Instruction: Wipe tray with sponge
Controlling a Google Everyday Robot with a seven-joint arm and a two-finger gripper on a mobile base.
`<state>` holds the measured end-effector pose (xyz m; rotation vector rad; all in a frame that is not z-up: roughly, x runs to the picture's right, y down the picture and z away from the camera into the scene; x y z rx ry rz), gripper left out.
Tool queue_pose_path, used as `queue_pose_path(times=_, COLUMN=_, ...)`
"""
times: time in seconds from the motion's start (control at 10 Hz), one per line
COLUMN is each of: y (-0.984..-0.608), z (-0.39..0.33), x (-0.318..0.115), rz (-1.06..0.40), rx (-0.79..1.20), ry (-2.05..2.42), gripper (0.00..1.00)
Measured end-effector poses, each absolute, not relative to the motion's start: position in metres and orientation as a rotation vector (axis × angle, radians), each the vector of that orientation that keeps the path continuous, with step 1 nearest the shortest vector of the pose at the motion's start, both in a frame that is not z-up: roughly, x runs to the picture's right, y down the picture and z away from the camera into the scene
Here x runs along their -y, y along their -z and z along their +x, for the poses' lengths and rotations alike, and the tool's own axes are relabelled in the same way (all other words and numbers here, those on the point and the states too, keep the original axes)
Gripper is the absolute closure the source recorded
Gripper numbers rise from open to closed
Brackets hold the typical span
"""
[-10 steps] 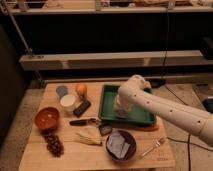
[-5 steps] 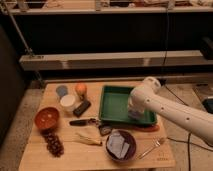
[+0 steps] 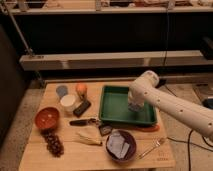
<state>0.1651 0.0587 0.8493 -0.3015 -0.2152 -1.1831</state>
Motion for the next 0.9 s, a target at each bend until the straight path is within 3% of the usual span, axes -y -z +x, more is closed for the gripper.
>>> queue_pose_path(times=0.4, y=-0.882, z=0.116, x=-0.043, rz=-0.267, rx=0.286, ry=1.247, gripper=0.79)
queue_pose_path(times=0.9, y=-0.895, z=0.063, x=-0.06, rz=-0.233, rx=0.413, ry=1.322, gripper=0.79)
